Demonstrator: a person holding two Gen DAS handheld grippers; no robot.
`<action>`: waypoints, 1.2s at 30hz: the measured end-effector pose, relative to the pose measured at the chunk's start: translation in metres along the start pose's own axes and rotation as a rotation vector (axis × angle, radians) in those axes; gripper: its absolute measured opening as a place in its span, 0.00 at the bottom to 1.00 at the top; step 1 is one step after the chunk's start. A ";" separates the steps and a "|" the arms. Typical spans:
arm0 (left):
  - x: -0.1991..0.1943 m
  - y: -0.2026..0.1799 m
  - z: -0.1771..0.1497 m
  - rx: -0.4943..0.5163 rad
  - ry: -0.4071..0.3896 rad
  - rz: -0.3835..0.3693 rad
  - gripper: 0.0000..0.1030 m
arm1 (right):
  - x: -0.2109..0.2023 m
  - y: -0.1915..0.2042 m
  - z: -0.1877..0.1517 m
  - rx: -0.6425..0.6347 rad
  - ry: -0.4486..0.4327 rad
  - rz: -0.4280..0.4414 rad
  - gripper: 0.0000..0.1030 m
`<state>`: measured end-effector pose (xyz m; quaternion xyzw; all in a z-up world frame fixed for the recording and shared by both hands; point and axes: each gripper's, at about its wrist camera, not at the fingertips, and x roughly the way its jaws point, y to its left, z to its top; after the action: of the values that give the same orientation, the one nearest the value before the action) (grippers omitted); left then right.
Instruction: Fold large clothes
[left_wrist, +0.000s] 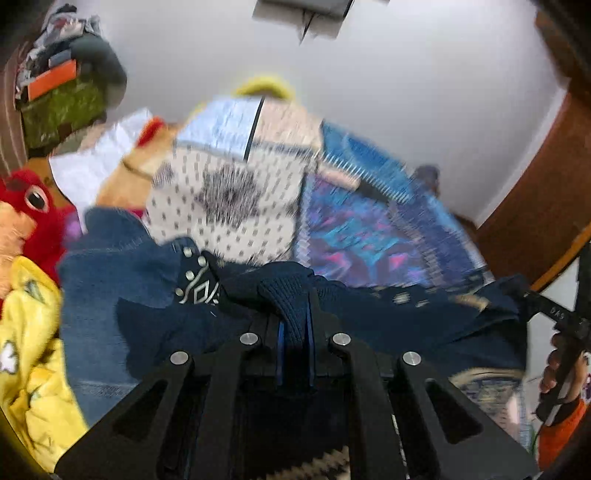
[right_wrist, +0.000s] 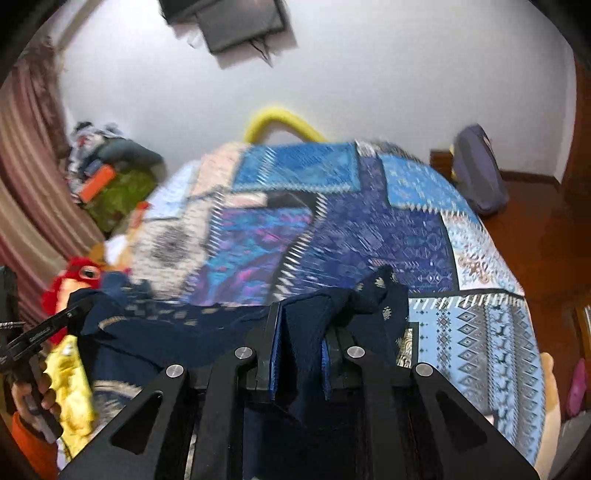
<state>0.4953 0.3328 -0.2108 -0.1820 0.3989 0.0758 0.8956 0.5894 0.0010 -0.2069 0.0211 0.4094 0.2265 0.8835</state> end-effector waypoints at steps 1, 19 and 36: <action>0.014 0.002 -0.002 0.002 0.026 0.016 0.09 | 0.011 -0.004 -0.001 0.001 0.014 -0.015 0.14; -0.065 -0.004 0.008 0.089 -0.075 0.044 0.56 | -0.083 0.030 -0.004 -0.253 -0.126 -0.057 0.14; 0.043 -0.023 -0.009 0.142 0.133 0.092 0.56 | 0.056 0.069 -0.042 -0.302 0.147 -0.013 0.14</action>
<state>0.5239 0.3081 -0.2420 -0.1043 0.4697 0.0762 0.8733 0.5632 0.0801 -0.2594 -0.1311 0.4346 0.2806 0.8457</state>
